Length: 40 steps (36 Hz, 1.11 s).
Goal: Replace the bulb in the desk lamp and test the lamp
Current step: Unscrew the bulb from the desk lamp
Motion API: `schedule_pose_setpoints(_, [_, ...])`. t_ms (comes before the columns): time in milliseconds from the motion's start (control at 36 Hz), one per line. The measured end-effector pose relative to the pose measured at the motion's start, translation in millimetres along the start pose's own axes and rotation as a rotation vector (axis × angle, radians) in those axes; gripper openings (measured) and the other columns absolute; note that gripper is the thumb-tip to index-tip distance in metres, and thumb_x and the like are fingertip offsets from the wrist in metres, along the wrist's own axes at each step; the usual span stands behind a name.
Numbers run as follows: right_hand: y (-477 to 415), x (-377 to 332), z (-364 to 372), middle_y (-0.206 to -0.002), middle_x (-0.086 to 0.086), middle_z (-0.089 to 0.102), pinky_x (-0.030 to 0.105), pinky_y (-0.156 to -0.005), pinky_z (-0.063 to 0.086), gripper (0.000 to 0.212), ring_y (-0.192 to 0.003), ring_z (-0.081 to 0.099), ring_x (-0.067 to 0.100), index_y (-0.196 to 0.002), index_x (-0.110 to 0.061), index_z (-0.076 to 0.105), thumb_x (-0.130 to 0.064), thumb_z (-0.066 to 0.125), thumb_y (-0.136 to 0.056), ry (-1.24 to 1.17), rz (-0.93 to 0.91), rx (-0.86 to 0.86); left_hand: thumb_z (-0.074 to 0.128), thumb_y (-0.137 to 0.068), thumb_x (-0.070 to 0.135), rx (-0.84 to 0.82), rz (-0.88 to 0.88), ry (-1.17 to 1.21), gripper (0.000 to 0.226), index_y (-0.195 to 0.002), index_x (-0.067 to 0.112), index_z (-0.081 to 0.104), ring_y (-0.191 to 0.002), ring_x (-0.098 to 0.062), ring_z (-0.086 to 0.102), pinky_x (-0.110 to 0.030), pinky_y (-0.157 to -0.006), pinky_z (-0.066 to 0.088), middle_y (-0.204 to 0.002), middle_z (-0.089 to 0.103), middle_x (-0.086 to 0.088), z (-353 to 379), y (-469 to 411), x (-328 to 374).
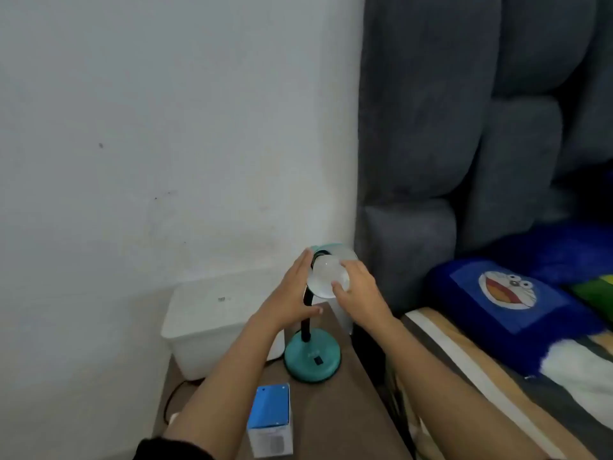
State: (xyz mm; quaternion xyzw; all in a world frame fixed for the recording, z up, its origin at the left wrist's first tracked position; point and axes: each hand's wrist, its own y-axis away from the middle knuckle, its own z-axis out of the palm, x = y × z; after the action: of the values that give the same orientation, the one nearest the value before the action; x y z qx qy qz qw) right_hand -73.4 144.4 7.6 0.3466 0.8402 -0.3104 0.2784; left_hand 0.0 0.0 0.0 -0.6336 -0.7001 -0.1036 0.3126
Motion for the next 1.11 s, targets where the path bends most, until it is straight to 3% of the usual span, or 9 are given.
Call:
schedule_pose_setpoints(167, [-21.4, 7.9, 17.2, -0.143, 0.008, 0.04, 0.034, -0.102, 0.039, 0.054, -0.128, 0.042, 0.023, -0.14, -0.011, 0.034, -0.022, 0.052, -0.091, -0.023, 0.009, 0.025, 0.078, -0.073, 0.02, 0.032, 0.044, -0.01, 0.113, -0.149, 0.024, -0.007, -0.144, -0.002, -0.001, -0.018, -0.114, 0.007, -0.159, -0.007, 0.01, 6.6, -22.7, -10.9])
schedule_pose_setpoints(333, [-38.9, 13.3, 25.8, -0.135, 0.008, 0.048, 0.035, -0.095, 0.047, 0.064, -0.121, 0.049, 0.024, -0.136, -0.011, 0.04, -0.033, 0.065, -0.082, -0.046, 0.004, 0.096, 0.079, -0.073, 0.018, 0.043, 0.101, 0.031, 0.108, -0.149, 0.024, 0.002, -0.143, -0.004, 0.012, -0.017, -0.114, 0.012, -0.158, 0.009, 0.007, 8.5, -34.5, -22.2])
schedule_pose_setpoints(417, [-41.9, 18.7, 24.7, -0.135, 0.009, 0.049, 0.04, -0.096, 0.047, 0.063, -0.12, 0.05, 0.026, -0.135, -0.011, 0.043, -0.033, 0.067, -0.082, 0.041, -0.063, 0.067, 0.08, -0.072, 0.019, 0.05, 0.108, 0.053, 0.107, -0.149, 0.026, 0.006, -0.14, 0.0, 0.015, -0.015, -0.113, 0.014, -0.156, 0.014, 0.009, 7.9, -35.5, -26.1])
schedule_pose_setpoints(528, [-44.5, 21.8, 20.0, -0.142, 0.009, 0.044, 0.042, -0.105, 0.041, 0.063, -0.131, 0.041, 0.026, -0.138, -0.009, 0.039, -0.025, 0.065, -0.083, 0.218, -0.22, -0.03, 0.08, -0.072, 0.022, 0.061, 0.124, 0.041, 0.105, -0.148, 0.024, 0.009, -0.136, 0.006, 0.015, -0.003, -0.108, 0.012, -0.155, 0.017, 0.009, 7.2, -37.4, -31.6])
schedule_pose_setpoints(806, [-45.6, 30.1, 16.0, -0.148, 0.001, 0.039, 0.035, -0.11, 0.037, 0.062, -0.135, 0.037, 0.02, -0.14, -0.014, 0.039, -0.019, 0.064, -0.084, 0.248, -0.322, -0.049, 0.078, -0.074, 0.021, 0.032, 0.158, 0.031, 0.104, -0.149, 0.024, 0.007, -0.143, -0.002, 0.013, -0.018, -0.116, 0.015, -0.157, 0.013, 0.01, 4.7, -38.9, -30.6])
schedule_pose_setpoints(861, [-46.7, 29.8, 17.7, -0.144, 0.001, 0.044, 0.035, -0.11, 0.037, 0.059, -0.133, 0.04, 0.018, -0.138, -0.015, 0.042, -0.022, 0.064, -0.083, 0.138, -0.286, -0.009, 0.079, -0.072, 0.023, 0.025, 0.162, 0.034, 0.108, -0.149, 0.027, 0.004, -0.143, -0.001, 0.012, -0.017, -0.115, 0.014, -0.157, 0.011, 0.012, 4.7, -40.1, -30.7])
schedule_pose_setpoints(944, [-47.2, 22.9, 21.4, -0.139, 0.002, 0.045, 0.023, -0.104, 0.033, 0.057, -0.129, 0.043, 0.016, -0.136, -0.016, 0.043, -0.033, 0.062, -0.086, -0.09, -0.1, 0.07, 0.08, -0.071, 0.023, 0.037, 0.178, 0.02, 0.109, -0.149, 0.029, 0.003, -0.143, -0.002, 0.014, -0.019, -0.115, 0.016, -0.157, 0.012, 0.012, 6.1, -41.8, -31.3])
schedule_pose_setpoints(1028, [-51.1, 18.8, 24.8, -0.131, 0.008, 0.05, 0.029, -0.097, 0.042, 0.061, -0.121, 0.05, 0.023, -0.129, -0.008, 0.047, -0.046, 0.061, -0.084, -0.215, 0.154, 0.084, 0.08, -0.07, 0.022, 0.06, 0.201, 0.005, 0.109, -0.149, 0.029, 0.005, -0.142, -0.003, 0.017, -0.019, -0.115, 0.018, -0.156, 0.016, 0.01, 7.3, -43.0, -33.2])
schedule_pose_setpoints(1111, [-54.0, 15.4, 23.4, -0.11, 0.013, 0.062, 0.033, -0.073, 0.055, 0.054, -0.089, 0.07, 0.027, -0.106, -0.002, 0.059, -0.049, 0.064, -0.08, -0.352, 0.334, 0.04, 0.082, -0.069, 0.023, 0.084, 0.219, 0.0, 0.106, -0.148, 0.026, 0.012, -0.139, 0.002, 0.018, -0.008, -0.112, 0.016, -0.155, 0.02, 0.007, 6.9, -44.3, -35.9])
